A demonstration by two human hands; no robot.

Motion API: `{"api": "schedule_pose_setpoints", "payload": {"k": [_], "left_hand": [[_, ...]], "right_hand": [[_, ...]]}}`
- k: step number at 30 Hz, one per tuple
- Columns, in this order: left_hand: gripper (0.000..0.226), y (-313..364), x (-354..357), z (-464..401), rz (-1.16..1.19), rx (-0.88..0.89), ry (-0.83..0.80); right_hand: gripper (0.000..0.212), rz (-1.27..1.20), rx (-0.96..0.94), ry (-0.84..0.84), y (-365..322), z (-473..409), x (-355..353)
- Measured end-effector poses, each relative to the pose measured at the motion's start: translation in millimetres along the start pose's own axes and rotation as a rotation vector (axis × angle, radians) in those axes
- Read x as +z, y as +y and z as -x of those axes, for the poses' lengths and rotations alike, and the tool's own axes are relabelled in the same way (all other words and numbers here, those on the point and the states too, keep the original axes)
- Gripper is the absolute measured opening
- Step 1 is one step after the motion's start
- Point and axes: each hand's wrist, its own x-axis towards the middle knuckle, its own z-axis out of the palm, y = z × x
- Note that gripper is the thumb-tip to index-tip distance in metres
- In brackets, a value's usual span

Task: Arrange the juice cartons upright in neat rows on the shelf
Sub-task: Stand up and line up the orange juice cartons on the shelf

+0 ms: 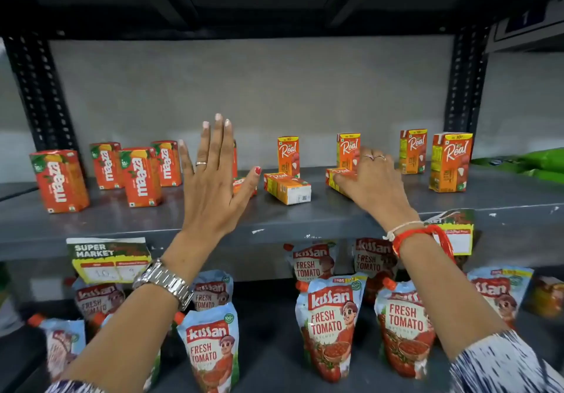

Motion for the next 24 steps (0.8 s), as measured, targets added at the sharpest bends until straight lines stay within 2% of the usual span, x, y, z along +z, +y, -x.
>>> {"api": "schedule_pose_setpoints", "payload": {"k": [5,10,15,19,22,24], "left_hand": [[0.074,-3.4,2.6,31.6,-0.024,-0.083,0.030],[0.071,-9.0,10.8,56.4,-0.162,-0.060,-0.028],[0.057,-10.0,14.9,63.1,-0.129,-0.024,0.047],[0.052,-11.6,20.6,74.1,-0.105,-0.010,0.119],[0.052,-12.4,24.1,75.7,-0.092,-0.024,0.137],[0.052,-12.8,25.2,75.8,-0.088,-0.023,0.141]], "right_hand": [[0.057,-0.074,0.111,-0.164,7.3,-3.4,3.8],[0.038,-0.192,0.184,-0.121,1.5,-0.4,0.4],[0.032,-0.208,0.151,-0.001,-4.2,8.7,3.7],[0.025,-0.308,0.136,0.198,-9.4,21.7,6.1],[0.048,-0.476,0.224,0.340,-19.1,29.4,3.4],[0.056,-0.529,0.251,0.434,-25.3,34.2,2.7]]}}
